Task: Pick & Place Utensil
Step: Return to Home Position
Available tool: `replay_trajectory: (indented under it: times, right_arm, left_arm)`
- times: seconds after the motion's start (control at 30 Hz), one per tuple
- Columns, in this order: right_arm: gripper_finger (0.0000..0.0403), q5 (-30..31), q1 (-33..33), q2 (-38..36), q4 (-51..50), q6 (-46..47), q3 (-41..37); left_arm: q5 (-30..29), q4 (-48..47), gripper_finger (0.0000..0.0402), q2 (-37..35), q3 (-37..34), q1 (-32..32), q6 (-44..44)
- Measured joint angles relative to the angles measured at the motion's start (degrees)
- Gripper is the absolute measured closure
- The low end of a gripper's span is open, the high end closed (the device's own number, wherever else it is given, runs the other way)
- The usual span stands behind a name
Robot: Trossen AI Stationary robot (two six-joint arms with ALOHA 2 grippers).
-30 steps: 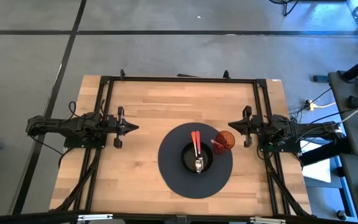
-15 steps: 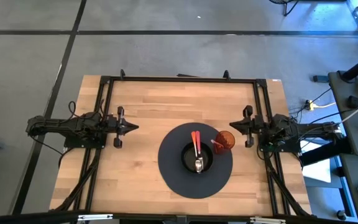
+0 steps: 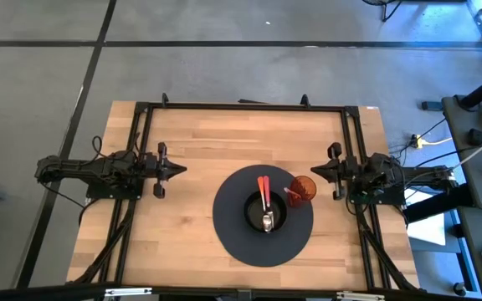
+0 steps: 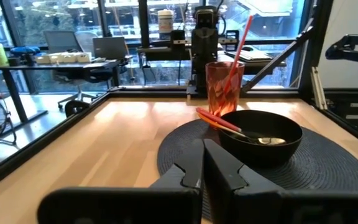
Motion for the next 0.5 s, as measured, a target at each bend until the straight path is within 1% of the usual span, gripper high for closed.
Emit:
replay_trajectory:
  times: [0.27,0.5]
  right_arm:
    - [0.0402,0.04,0.0,0.0,0.39,-0.01,0.0]
    - [0.0402,2.73,-0.02,0.13,-2.14,-0.19,0.0]
  left_arm:
    - [0.01,0.02,0.04,0.0,0.0,0.0,-1.42]
    - [0.04,0.02,0.0399,0.0,0.0,0.0,-1.39]
